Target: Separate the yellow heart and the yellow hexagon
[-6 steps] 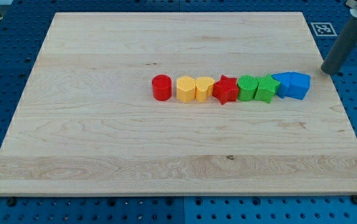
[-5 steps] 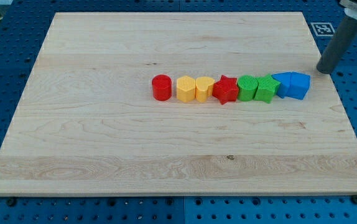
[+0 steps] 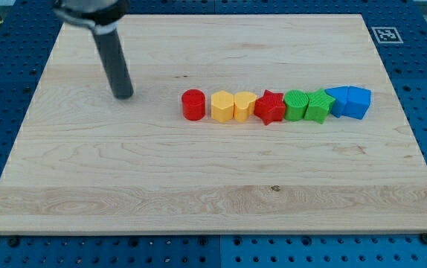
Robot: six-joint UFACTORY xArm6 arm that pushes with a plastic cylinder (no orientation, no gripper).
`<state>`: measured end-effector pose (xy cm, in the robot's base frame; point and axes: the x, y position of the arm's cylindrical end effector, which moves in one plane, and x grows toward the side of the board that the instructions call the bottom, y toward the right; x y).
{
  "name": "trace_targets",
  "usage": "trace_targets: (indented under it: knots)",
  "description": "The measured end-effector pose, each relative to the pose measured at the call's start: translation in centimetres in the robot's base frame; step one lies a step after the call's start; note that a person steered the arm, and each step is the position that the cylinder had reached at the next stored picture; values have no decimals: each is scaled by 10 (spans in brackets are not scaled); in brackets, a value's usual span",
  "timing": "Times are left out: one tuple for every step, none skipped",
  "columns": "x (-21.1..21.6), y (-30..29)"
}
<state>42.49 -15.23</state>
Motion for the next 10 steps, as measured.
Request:
trace_targets:
  knots:
    - [40,13]
    - [58,48]
    - [53,76]
    - [47,112]
    - [43,136]
    - [12,156]
    - [-11,181]
    - [-28,195]
    - [-56,205]
    - [-51,164]
